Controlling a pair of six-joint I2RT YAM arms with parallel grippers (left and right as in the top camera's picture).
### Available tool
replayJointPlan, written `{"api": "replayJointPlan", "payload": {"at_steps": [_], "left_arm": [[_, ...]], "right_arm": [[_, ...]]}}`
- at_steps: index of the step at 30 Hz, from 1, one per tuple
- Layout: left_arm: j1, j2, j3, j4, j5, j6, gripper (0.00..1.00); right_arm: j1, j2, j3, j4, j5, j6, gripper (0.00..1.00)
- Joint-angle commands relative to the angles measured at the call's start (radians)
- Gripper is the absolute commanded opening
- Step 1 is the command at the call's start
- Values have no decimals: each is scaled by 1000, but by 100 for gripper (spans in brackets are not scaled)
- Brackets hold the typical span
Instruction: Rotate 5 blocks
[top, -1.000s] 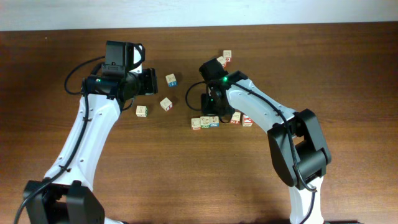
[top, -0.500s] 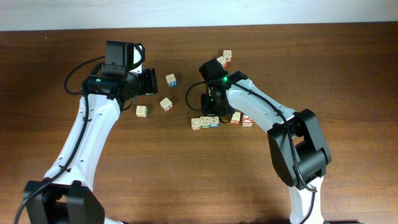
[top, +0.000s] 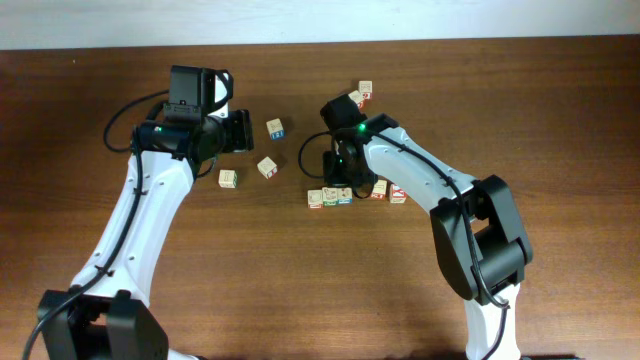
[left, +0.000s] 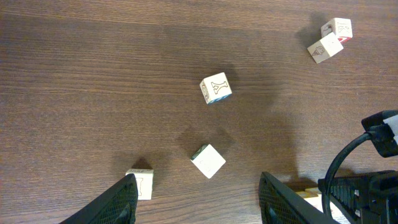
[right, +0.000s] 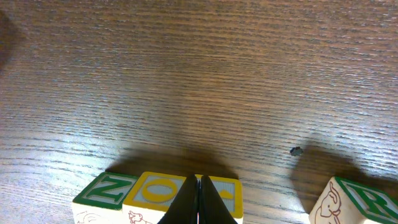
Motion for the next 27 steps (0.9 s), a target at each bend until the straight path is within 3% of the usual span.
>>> {"api": "replayJointPlan", "payload": {"at_steps": [1, 10, 14, 19, 23, 27], "left_arm": [[-3, 11, 13, -3, -14, 2, 61], [-3, 11, 13, -2, -14, 2, 61], [-3, 11, 13, -2, -14, 2, 61], [-3, 11, 13, 0, -15, 2, 61], [-3, 11, 13, 2, -15, 2, 61], [-3, 11, 13, 10, -15, 2, 61]], "right_arm": [[-1, 19, 19, 1, -3, -2, 4], [-42, 18, 94, 1, -31, -28, 12], [-87, 18, 250, -144, -32, -49, 19], [-194, 18, 398, -379, -25, -48, 4], [-262, 23, 368, -472, -26, -48, 4], [-268, 23, 284, -441, -28, -90, 4]]}}
